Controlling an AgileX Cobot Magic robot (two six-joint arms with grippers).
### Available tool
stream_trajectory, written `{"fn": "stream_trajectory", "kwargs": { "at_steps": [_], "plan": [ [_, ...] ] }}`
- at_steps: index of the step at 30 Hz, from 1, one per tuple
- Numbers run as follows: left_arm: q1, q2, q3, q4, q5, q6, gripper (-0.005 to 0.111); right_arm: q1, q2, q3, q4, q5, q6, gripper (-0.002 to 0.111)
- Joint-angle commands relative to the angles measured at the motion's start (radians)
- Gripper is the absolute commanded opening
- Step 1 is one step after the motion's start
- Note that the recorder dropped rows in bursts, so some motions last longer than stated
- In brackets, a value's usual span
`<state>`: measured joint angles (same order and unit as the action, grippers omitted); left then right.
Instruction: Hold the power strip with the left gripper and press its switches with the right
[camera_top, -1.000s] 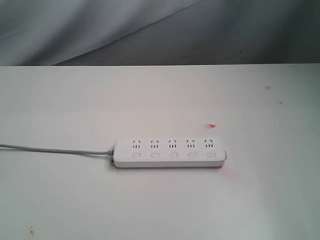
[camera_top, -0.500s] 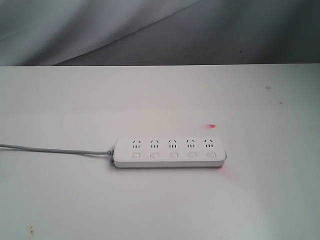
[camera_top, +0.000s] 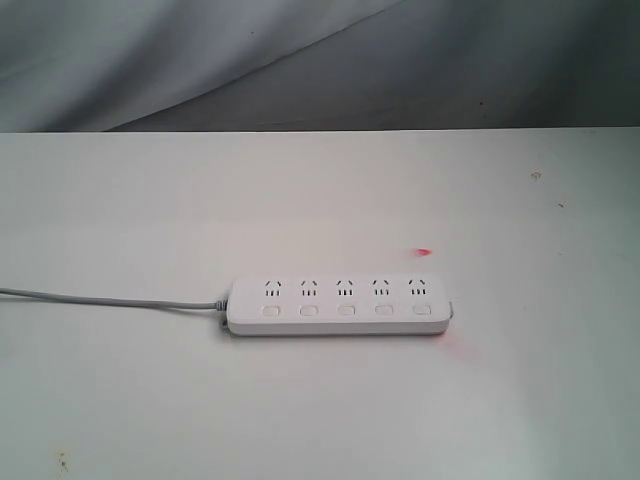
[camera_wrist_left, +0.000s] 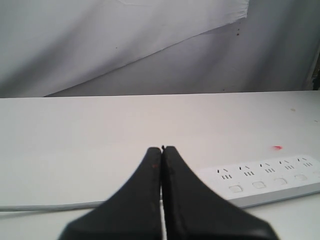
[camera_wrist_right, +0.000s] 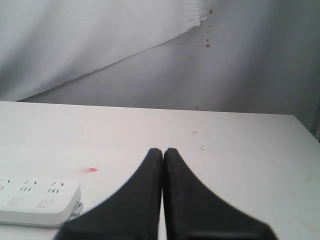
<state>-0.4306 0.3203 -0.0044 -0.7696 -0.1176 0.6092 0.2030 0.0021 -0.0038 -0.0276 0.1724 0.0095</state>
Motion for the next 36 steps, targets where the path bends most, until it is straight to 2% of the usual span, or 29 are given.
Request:
{"fn": "stream_trajectory", "kwargs": {
  "at_steps": [1, 36],
  "plan": [
    [-0.005, -0.007, 0.004, 0.003, -0.009, -0.006, 0.0, -0.064, -0.002, 0.004, 0.006, -0.013, -0.009, 0.0],
    [-0.005, -0.007, 0.004, 0.003, -0.009, -0.006, 0.0, -0.064, -0.002, 0.004, 0.006, -0.013, -0.009, 0.0]
  ]
}}
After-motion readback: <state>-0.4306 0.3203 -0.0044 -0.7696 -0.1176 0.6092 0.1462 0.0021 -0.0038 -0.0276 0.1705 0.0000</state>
